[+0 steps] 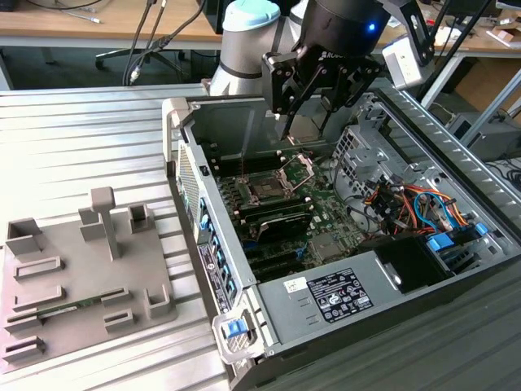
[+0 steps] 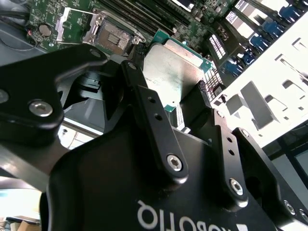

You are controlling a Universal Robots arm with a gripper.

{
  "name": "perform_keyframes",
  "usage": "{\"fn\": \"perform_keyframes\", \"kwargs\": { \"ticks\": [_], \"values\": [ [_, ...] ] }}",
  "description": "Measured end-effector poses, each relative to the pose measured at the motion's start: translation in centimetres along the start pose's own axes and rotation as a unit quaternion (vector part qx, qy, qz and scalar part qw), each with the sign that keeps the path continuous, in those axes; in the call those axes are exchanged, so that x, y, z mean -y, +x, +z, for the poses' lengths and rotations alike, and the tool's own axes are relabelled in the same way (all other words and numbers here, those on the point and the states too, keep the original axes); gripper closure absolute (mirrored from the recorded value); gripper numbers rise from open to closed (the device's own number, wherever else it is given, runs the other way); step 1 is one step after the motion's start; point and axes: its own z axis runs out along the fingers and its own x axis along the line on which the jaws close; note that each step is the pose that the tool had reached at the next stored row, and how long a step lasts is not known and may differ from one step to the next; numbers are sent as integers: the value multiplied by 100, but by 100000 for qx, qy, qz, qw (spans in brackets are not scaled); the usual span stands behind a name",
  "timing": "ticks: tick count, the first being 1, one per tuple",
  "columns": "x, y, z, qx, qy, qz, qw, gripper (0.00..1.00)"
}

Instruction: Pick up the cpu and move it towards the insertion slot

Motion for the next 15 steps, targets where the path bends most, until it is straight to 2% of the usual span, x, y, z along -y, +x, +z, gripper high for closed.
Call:
{"fn": "perform_keyframes", "kwargs": {
  "ticks": [15],
  "values": [
    [2, -94, 0, 1, 2, -2, 100000, 45]
  ]
}}
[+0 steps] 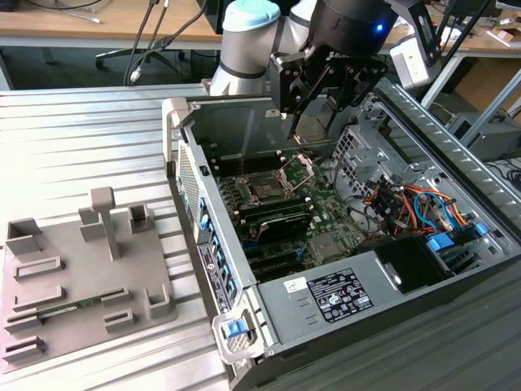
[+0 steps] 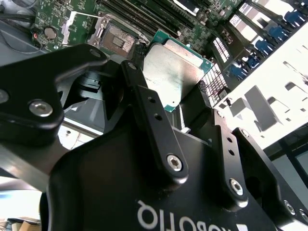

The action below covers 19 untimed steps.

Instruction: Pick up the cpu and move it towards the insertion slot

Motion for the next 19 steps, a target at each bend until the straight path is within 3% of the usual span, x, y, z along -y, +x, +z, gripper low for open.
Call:
{"fn": "perform_keyframes", "kwargs": {
  "ticks": [19],
  "values": [
    [3, -120, 0, 0, -4, 3, 100000, 45]
  ]
}}
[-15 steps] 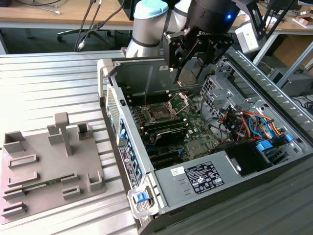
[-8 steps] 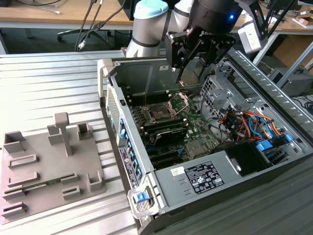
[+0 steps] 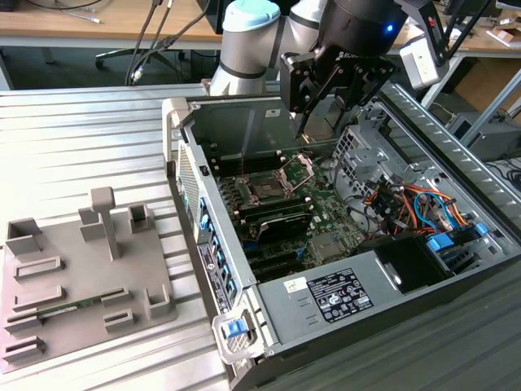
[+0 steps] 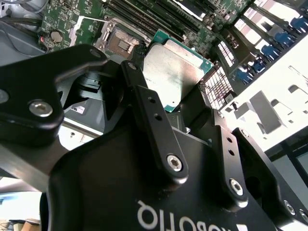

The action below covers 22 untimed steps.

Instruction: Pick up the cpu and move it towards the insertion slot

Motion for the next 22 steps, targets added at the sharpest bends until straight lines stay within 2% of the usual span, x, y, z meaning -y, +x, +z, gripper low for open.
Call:
{"fn": "perform_keyframes", "kwargs": {
  "ticks": [22],
  "values": [
    [4, -170, 0, 1, -2, -2, 100000, 45]
  ]
}}
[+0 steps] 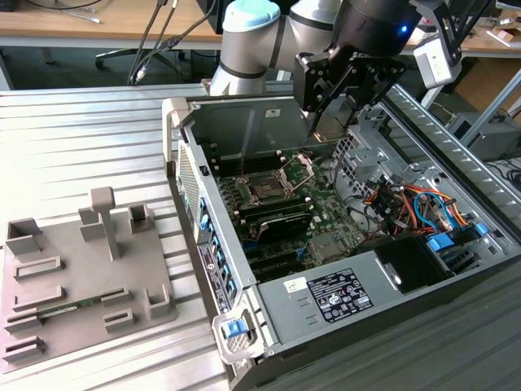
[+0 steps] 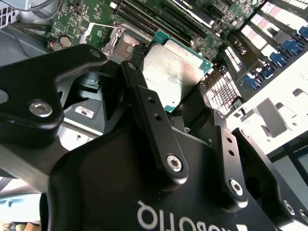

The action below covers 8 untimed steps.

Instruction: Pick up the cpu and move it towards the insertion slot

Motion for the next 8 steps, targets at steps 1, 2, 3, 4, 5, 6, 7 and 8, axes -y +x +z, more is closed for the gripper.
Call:
{"fn": "perform_keyframes", "kwargs": {
  "ticks": [1, 2, 3, 4, 5, 6, 7, 8],
  "values": [
    [0, -6, 0, -1, 2, 2, 100000, 45],
    [0, -13, 0, 0, 2, 0, 100000, 45],
    [0, -18, 0, -2, 2, 0, 100000, 45],
    [1, -25, 0, -1, 4, -2, 100000, 45],
    [1, -30, -1, -2, 6, 0, 100000, 45],
    [1, -35, 0, -2, 4, 3, 100000, 45],
    [1, -41, 0, -1, 1, 1, 100000, 45],
    [1, -48, 0, -1, 6, 1, 100000, 45]
  ]
}}
